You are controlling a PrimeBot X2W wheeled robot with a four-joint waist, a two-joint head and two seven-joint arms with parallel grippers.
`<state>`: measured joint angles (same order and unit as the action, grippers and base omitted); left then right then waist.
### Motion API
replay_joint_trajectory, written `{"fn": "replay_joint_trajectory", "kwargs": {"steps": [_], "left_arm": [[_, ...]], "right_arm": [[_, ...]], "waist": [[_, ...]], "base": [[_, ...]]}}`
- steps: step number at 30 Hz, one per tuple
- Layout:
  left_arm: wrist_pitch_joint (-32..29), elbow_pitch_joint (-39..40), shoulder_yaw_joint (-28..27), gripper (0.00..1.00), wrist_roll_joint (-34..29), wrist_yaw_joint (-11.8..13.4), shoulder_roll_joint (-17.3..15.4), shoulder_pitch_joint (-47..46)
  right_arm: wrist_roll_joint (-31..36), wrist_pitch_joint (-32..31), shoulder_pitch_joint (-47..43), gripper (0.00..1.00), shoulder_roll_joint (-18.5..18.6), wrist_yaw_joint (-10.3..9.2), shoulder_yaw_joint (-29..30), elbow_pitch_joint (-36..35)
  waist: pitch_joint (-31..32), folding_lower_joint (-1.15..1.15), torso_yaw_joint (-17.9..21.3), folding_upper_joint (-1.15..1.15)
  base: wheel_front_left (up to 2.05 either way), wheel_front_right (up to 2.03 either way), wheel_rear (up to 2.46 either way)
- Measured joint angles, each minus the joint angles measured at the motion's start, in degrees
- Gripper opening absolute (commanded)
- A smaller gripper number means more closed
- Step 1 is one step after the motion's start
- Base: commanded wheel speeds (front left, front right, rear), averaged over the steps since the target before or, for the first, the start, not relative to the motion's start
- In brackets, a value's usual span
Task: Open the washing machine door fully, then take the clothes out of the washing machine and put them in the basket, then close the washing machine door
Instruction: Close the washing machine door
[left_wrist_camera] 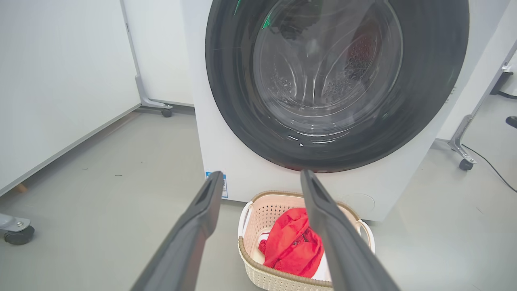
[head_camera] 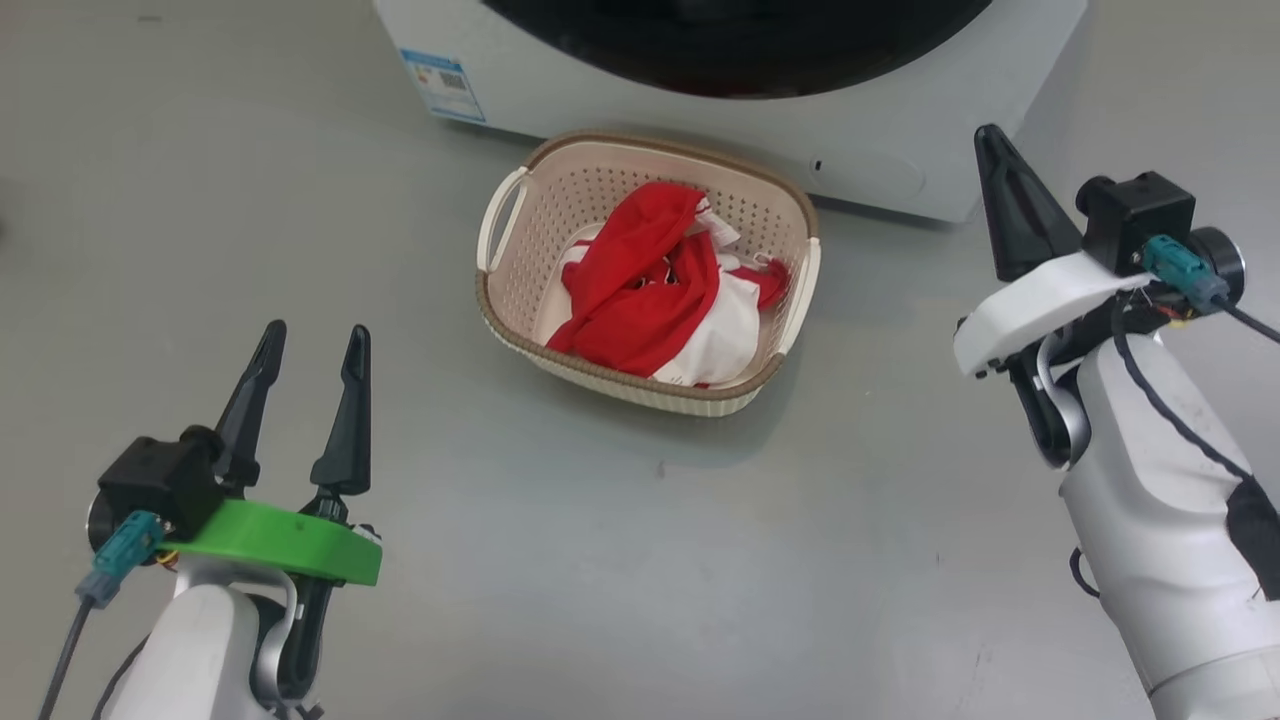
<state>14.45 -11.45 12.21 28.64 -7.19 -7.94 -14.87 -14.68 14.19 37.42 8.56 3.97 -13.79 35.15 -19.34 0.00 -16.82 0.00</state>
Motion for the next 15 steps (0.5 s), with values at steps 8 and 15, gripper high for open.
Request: {"fn": "replay_joint_trajectory", "kwargs": {"steps": [8,15], "left_arm": [[0.00,-0.49,-1.65,1.00,-1.21,0.00,-0.14,3.67],[0.00,-0.45,-3.05,1.00,-2.24,0.00,-0.04,6.55]], "right_arm": [[-1.55,0.01,-7.43,0.00,-1.46,-0.60,2.24,-4.08],[-3.60,0.02,-14.80,0.00,-2.53,-1.77,5.02,-8.31]], "waist": [[5.62,0.00,3.97,0.00],[9.52,0.00,7.54,0.00]], "base": [[0.00,0.00,0.00],[0.00,0.00,0.00]]}}
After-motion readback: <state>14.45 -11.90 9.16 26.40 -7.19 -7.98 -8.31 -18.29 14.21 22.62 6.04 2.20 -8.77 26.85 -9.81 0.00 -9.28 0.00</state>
